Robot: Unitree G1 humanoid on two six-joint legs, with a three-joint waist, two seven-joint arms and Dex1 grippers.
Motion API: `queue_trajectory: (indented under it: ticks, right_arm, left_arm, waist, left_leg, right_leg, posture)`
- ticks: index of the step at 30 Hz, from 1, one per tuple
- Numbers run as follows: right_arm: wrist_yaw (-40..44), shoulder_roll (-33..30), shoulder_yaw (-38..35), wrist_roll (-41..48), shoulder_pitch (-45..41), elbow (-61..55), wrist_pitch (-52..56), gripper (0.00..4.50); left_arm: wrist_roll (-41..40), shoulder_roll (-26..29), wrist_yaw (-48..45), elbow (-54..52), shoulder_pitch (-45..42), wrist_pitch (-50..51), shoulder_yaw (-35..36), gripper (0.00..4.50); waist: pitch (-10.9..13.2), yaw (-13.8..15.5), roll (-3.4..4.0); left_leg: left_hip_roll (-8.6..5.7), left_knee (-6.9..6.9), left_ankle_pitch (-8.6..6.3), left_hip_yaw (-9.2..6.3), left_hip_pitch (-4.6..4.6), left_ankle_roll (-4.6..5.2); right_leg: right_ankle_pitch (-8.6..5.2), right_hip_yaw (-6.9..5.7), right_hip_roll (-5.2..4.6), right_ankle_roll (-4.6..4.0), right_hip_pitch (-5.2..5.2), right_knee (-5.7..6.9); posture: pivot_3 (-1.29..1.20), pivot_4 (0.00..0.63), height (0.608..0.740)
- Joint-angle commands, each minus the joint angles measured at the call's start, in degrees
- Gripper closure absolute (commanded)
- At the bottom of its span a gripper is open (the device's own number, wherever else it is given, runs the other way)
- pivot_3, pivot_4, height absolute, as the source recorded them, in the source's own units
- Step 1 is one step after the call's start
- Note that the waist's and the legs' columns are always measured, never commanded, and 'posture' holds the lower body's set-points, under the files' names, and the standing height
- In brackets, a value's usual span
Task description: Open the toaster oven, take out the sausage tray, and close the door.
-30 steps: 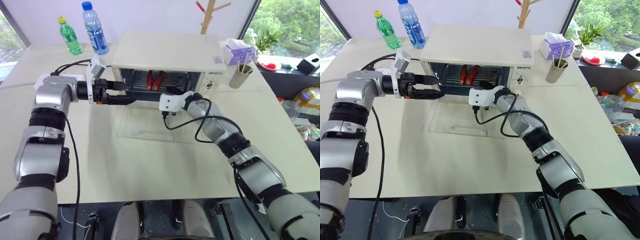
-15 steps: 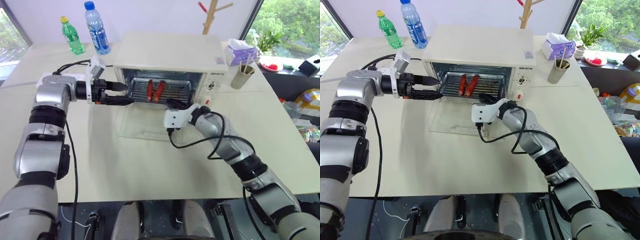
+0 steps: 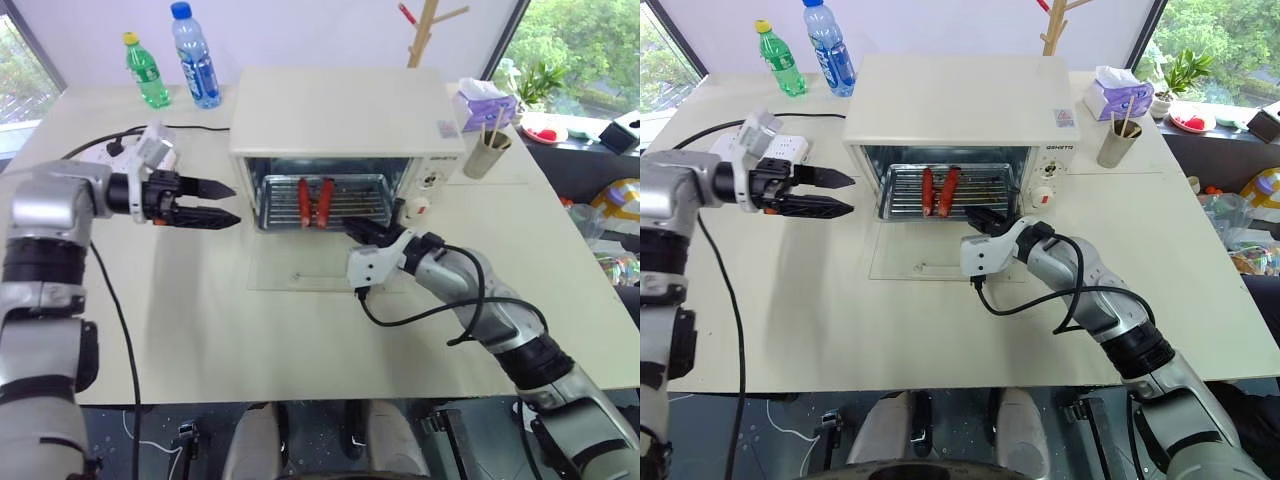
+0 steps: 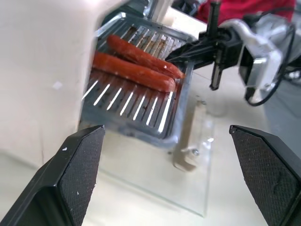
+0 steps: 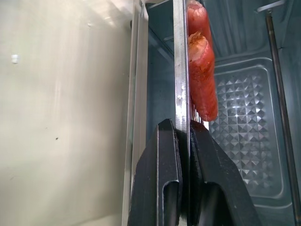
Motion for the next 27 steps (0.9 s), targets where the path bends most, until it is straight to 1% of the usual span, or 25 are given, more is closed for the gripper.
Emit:
queue_trajectory:
  ticks: [1, 4, 6, 9, 14, 19, 22, 27]
  right_arm:
    - [-0.67, -2.17, -3.55, 0.97, 1.3, -3.76, -2.89, 4.44]
    - [-0.39, -2.21, -4.03, 1.55, 1.57, -3.28, -3.57, 4.44]
    - [-0.36, -1.68, -3.7, 1.5, 0.21, -1.8, -3.96, 4.44]
    - [-0.34, -0.56, -2.92, 1.1, -2.57, 0.71, -4.28, 4.44]
    - [-0.66, 0.76, -2.4, 0.22, -5.0, 3.21, -5.36, 4.44]
    - [-0.64, 1.05, -2.52, -0.1, -4.65, 2.65, -5.45, 4.44]
    - [-0.56, 0.67, -2.86, -0.06, -4.0, 1.95, -5.52, 4.44]
    - [-0.52, -0.25, -3.76, -0.1, -1.9, -0.51, -5.32, 4.44]
  left_arm:
    - [-2.67, 3.16, 0.06, -5.39, 3.34, 2.77, 2.56, 0.0]
    - [-3.55, 2.71, 2.9, -5.53, 3.39, 3.47, 3.94, 0.0]
    - [-4.85, 1.07, 4.63, -4.93, 1.44, 5.35, 4.17, 0.0]
    - [-7.25, -0.5, 3.94, -6.99, -0.35, 8.4, 3.08, 0.0]
    - [-6.71, -4.27, 6.37, -7.64, -2.27, 6.15, 1.46, 0.0]
    - [-3.51, -7.61, 10.09, 1.56, -7.72, 0.35, 1.53, 0.0]
    - [-2.21, -8.36, 10.56, 6.57, -10.42, -2.11, 1.45, 0.0]
    - [-0.34, -8.78, 9.73, 12.05, -12.68, -5.66, 0.71, 0.0]
  waist:
    - [0.0, 0.02, 0.0]
    - [0.02, 0.28, -0.04]
    - [0.02, 0.49, -0.04]
    - [0.02, 0.42, -0.05]
    - [0.02, -0.16, -0.05]
    - [0.02, -0.2, -0.05]
    - [0.02, -0.08, -0.05]
    - [0.02, 0.11, -0.05]
  left_leg:
    - [0.0, 0.0, 0.0, 0.0, 0.0, 0.0]
    - [-0.02, 0.03, 0.0, -0.03, 0.0, 0.0]
    - [-0.03, 0.05, 0.01, -0.05, 0.0, 0.0]
    - [-0.03, 0.06, 0.01, -0.02, 0.0, -0.01]
    - [-0.02, 0.04, 0.14, -0.04, 0.01, -0.23]
    - [-0.02, 0.05, 0.15, -0.03, 0.01, -0.24]
    - [-0.02, 0.05, 0.14, -0.02, 0.02, -0.22]
    - [-0.04, 0.06, 0.14, -0.03, 0.02, -0.22]
  right_leg:
    - [0.0, 0.0, 0.0, 0.0, 0.0, 0.01]
    - [0.0, 0.0, 0.0, 0.0, 0.03, 0.01]
    - [0.0, -0.01, 0.0, 0.0, 0.05, 0.01]
    - [0.0, 0.0, 0.0, 0.0, 0.05, 0.01]
    - [0.0, 0.0, 0.02, 0.0, 0.03, 0.03]
    - [0.0, 0.0, 0.03, 0.0, 0.02, 0.05]
    - [0.0, 0.0, 0.02, 0.01, 0.02, 0.06]
    - [0.01, 0.0, 0.02, 0.01, 0.05, 0.06]
  posture:
    - [0.0, 0.15, 0.722]
    - [0.0, 0.15, 0.722]
    - [0.0, 0.15, 0.722]
    - [0.0, 0.15, 0.722]
    - [0.0, 0.15, 0.722]
    - [0.0, 0.15, 0.722]
    - [0.0, 0.15, 0.722]
    - [0.0, 0.15, 0.722]
